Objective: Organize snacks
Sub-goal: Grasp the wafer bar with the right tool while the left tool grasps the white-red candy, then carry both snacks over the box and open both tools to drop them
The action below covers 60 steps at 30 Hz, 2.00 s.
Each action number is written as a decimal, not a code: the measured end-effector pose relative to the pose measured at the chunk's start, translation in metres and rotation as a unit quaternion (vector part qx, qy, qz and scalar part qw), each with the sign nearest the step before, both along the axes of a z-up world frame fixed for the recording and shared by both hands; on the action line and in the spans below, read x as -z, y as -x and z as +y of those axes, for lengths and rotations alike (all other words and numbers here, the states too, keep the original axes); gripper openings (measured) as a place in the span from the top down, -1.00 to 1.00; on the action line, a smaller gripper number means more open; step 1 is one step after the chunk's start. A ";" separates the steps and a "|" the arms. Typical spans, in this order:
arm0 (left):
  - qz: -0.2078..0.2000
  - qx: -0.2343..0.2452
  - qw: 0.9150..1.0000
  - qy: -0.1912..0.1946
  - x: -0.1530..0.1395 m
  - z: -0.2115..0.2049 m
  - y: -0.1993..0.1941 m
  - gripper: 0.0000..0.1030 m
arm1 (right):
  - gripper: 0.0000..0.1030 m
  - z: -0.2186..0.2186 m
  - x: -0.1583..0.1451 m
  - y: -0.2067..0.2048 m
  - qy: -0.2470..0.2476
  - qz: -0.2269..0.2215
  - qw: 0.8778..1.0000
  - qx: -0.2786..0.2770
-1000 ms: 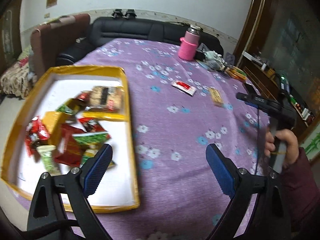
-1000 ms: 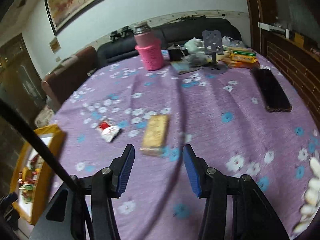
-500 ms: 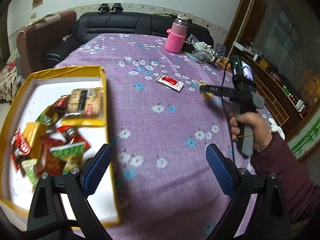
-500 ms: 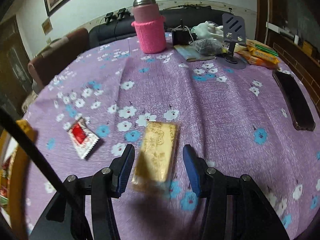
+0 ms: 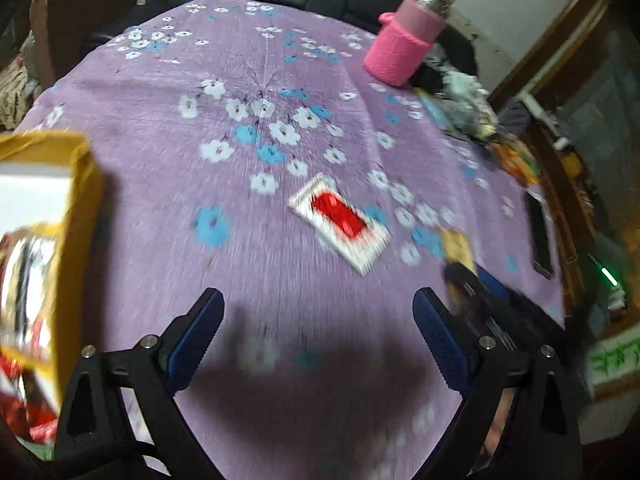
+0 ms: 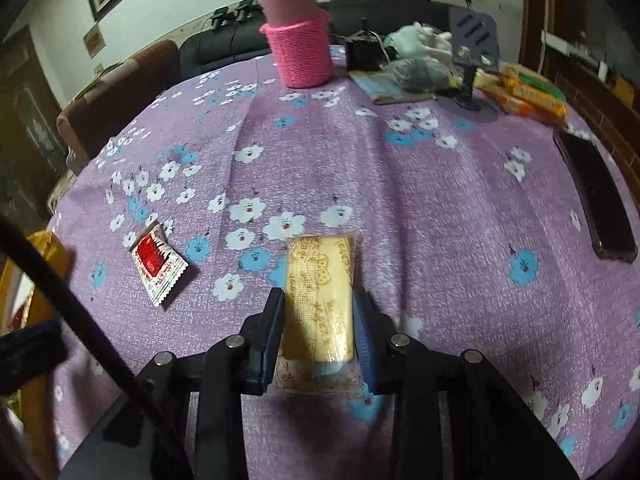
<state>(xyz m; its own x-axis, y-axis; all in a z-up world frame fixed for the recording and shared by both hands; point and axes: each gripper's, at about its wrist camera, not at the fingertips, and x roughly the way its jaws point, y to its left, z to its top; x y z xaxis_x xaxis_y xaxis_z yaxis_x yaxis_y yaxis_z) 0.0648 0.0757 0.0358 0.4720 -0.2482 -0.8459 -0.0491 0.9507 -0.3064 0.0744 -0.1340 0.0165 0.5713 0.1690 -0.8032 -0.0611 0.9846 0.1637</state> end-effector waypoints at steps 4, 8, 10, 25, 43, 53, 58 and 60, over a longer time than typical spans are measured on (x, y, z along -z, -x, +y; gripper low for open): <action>0.000 -0.011 0.999 -0.045 0.010 -0.016 -0.032 -0.85 | 0.36 -0.007 0.000 -0.001 -0.014 0.006 1.000 0.006; -0.002 0.000 0.994 -0.107 0.020 -0.034 -0.056 -0.85 | 0.36 -0.010 0.000 -0.002 -0.025 0.009 1.000 0.008; 0.002 0.011 0.990 -0.138 0.027 -0.040 -0.062 -0.85 | 0.36 -0.009 0.000 -0.002 -0.025 0.010 1.000 0.008; -0.052 0.094 0.984 -0.145 0.018 -0.034 -0.001 0.37 | 0.36 -0.002 0.000 0.001 -0.009 0.009 1.000 -0.003; -0.124 0.056 0.982 -0.134 -0.018 -0.002 0.102 0.37 | 0.37 0.019 -0.014 0.020 -0.029 -0.046 0.997 -0.047; -0.151 0.012 0.986 -0.062 -0.041 0.055 0.153 0.37 | 0.37 0.050 -0.011 0.042 0.005 -0.060 0.995 -0.075; -0.156 0.003 0.987 -0.032 -0.046 0.075 0.171 0.37 | 0.37 0.062 -0.018 0.071 0.009 -0.063 0.994 -0.089; -0.156 0.003 0.988 -0.022 -0.047 0.078 0.176 0.37 | 0.37 0.063 -0.026 0.086 0.000 -0.064 0.993 -0.095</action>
